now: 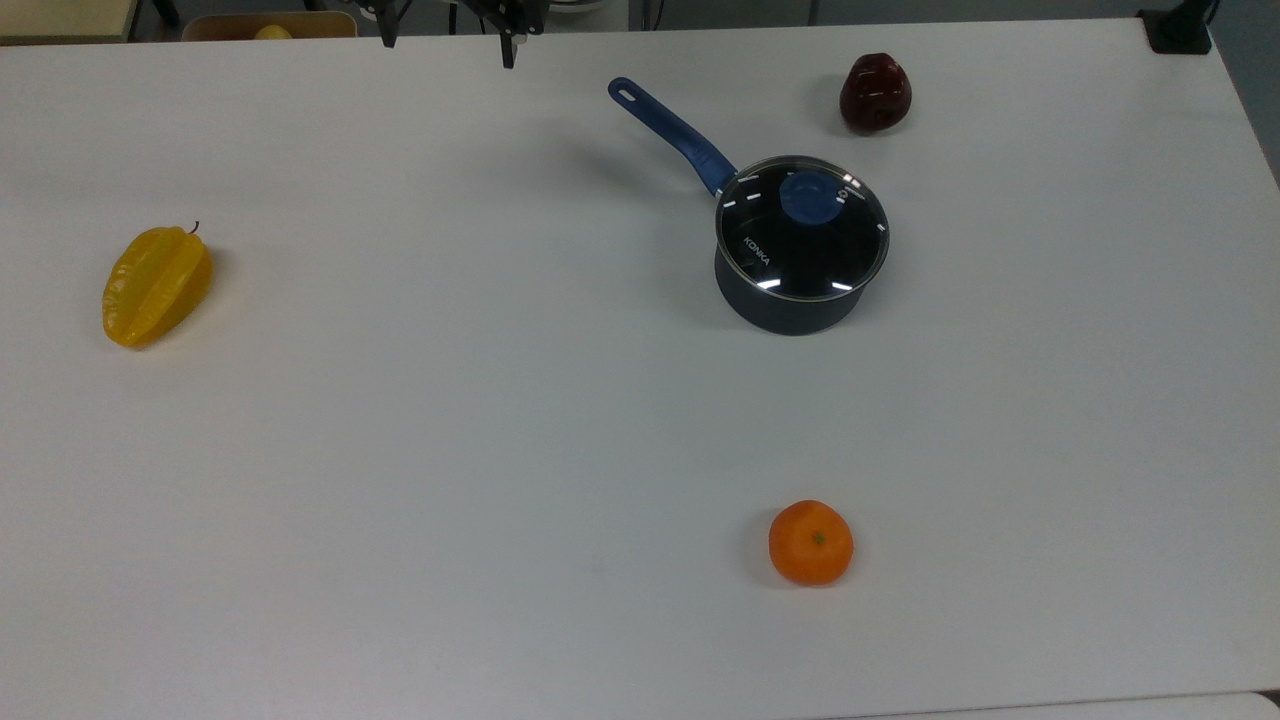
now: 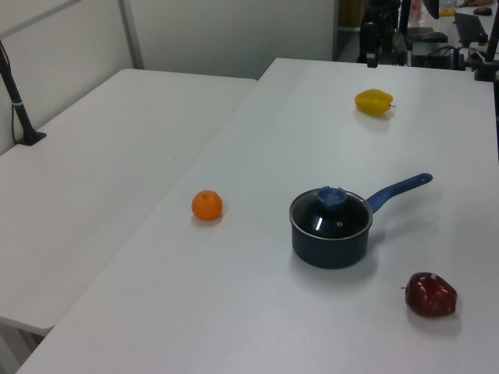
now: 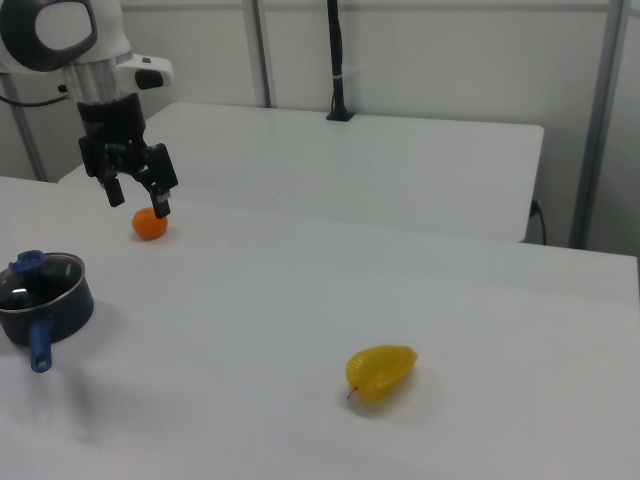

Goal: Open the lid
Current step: 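Move the gripper over the glass lid's blue knob on the saucepan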

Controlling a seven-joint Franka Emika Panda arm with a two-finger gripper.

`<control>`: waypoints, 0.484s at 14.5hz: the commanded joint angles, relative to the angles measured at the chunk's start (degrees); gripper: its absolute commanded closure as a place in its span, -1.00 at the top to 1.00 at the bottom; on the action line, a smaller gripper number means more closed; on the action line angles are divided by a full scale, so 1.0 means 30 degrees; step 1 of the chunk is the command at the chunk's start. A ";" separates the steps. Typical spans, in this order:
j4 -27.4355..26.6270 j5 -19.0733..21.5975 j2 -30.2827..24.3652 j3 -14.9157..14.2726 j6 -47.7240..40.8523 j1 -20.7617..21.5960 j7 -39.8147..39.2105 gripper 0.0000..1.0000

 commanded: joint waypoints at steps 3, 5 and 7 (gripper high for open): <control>-0.0332 0.0061 -0.0090 -0.0179 0.0749 -0.0210 -0.0501 1.00; -0.0362 0.0032 -0.0090 -0.0178 0.0719 -0.0181 -0.0501 1.00; -0.0303 0.0032 -0.0090 -0.0178 0.0807 -0.0123 -0.0530 1.00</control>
